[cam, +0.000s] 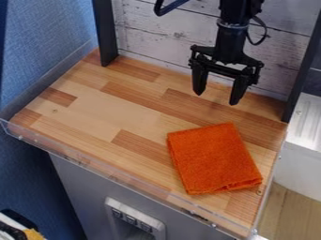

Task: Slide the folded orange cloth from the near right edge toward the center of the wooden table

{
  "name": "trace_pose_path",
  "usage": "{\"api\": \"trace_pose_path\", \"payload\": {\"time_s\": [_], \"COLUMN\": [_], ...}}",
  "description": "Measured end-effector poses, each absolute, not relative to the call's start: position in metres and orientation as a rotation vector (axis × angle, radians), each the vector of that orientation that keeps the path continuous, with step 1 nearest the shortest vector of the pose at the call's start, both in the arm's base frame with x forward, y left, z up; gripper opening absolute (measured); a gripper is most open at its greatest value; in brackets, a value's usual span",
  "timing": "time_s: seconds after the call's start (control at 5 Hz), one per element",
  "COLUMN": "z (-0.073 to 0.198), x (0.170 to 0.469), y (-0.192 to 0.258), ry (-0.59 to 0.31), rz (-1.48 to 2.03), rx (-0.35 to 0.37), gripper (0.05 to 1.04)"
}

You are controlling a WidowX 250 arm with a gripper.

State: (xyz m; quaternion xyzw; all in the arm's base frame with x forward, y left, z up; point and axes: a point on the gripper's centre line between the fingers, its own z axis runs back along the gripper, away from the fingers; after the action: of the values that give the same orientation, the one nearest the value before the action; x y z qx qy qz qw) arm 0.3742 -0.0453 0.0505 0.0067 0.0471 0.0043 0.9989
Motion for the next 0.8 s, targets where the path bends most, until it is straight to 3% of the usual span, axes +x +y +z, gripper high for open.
{"api": "trace_pose_path", "payload": {"time_s": [0.4, 0.8], "z": [0.033, 0.034], "x": [0.355, 0.337], "y": [-0.057, -0.071], "ry": [0.107, 0.002], "rz": [-0.058, -0.161], "rx": [0.006, 0.006], "gripper": [0.998, 0.997]}}
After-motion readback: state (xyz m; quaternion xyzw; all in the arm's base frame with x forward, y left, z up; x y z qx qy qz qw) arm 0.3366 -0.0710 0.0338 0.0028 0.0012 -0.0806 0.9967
